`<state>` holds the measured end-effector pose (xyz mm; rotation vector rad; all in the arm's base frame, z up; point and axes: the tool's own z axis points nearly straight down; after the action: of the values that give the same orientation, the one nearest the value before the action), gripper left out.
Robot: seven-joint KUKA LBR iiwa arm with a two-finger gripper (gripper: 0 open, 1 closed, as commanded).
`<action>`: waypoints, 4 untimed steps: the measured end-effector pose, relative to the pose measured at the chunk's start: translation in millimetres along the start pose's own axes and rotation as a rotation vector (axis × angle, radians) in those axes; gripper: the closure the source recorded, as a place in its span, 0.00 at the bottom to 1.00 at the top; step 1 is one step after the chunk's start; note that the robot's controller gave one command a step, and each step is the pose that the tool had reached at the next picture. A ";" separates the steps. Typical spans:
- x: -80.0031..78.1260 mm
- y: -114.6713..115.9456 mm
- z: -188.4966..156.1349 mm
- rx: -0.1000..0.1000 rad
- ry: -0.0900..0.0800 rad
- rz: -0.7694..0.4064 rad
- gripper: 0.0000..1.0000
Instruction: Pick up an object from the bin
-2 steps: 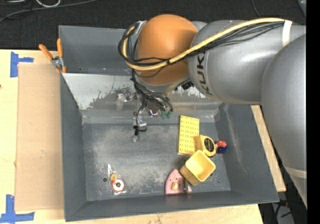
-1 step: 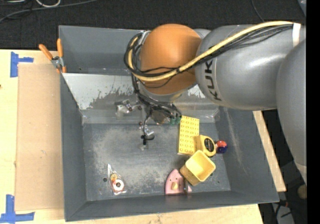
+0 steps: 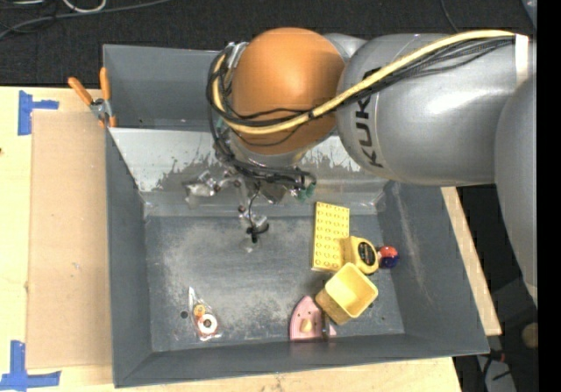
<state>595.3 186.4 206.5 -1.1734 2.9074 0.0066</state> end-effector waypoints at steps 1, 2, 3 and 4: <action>3.4 -15.1 -0.8 -0.001 0.002 0.209 0.00; -0.1 -10.0 -5.9 -0.001 0.000 0.070 0.00; -5.6 -9.2 -8.5 -0.001 -0.001 -0.172 0.00; -6.4 -13.7 2.9 0.000 -0.003 -0.260 0.00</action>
Offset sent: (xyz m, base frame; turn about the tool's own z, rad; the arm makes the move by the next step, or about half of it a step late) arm 0.0057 0.0003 0.0139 -0.4070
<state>609.4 181.1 203.7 -1.5385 2.7284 0.0072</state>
